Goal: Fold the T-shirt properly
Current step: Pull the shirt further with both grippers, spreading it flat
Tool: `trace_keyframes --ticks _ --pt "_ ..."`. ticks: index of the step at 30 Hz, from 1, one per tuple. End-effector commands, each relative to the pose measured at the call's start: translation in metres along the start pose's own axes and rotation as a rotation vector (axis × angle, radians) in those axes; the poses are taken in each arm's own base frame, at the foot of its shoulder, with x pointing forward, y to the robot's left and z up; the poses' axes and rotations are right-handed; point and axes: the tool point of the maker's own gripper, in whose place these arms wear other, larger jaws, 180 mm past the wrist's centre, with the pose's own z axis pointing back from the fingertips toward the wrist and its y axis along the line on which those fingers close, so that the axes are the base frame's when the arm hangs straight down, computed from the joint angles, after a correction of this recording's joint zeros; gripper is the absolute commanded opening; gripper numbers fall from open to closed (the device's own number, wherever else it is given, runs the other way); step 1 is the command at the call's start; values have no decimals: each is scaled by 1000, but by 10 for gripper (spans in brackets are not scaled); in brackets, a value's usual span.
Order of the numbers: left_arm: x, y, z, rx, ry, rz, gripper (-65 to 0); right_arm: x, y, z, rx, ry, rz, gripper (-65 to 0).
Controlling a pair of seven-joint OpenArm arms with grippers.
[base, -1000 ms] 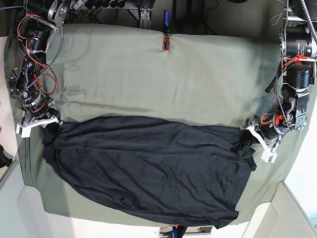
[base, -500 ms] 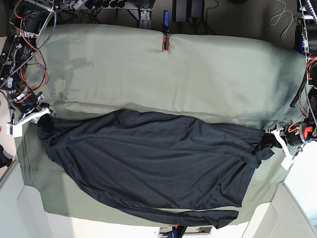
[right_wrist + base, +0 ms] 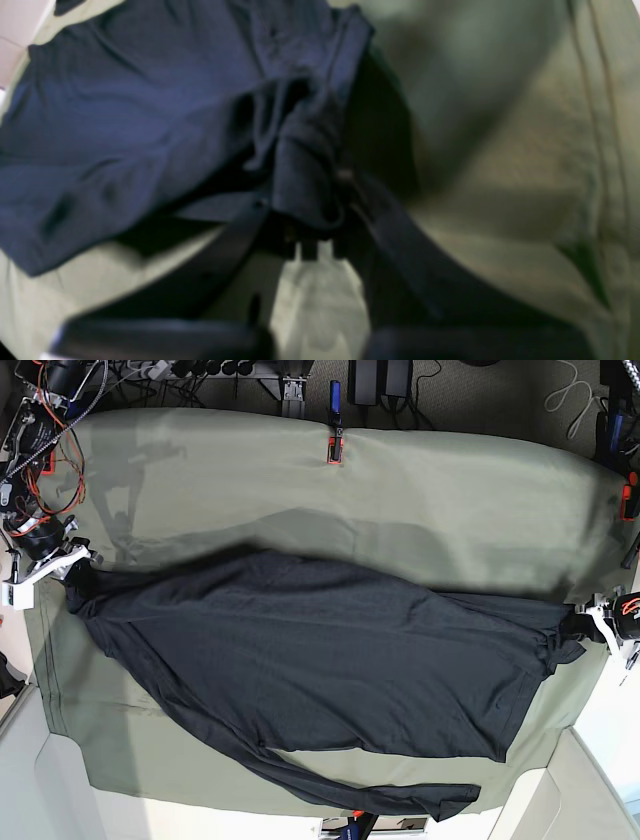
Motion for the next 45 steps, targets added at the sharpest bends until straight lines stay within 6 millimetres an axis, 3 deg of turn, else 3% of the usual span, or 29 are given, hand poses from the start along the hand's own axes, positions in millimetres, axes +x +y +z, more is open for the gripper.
trace_keyframes --ticks 1,5,9,15,19,27,36,38,42,45 --pt "11 14 19 44 -17 -16 -650 18 -7 10 -23 -58 19 -650" --pt "-13 14 19 27 39 12 -650 -5 -14 19 -38 21 22 -650" --pt "-55 18 22 26 135 44 -650 -24 -20 28 -36 127 17 -650" --pt "-116 15 29 15 283 60 -650 -24 -38 50 -53 178 29 -650" --pt "-137 6 31 1 323 50 -650 -37 -52 68 -79 235 42 -650" --pt "-139 3 48 5 254 64 -650 -78 -61 91 -95 331 24 -650" --pt "-120 -5 29 11 97 42 -643 -55 -59 82 -93 255 39 -650" --pt "-117 -6 23 19 65 33 -556 -43 -62 78 -108 225 57 -650" --pt "-123 -10 14 27 57 19 -440 -26 -64 72 -131 182 69 -453" --pt "-125 -11 12 26 59 19 -422 -23 -63 72 -128 178 70 -421"
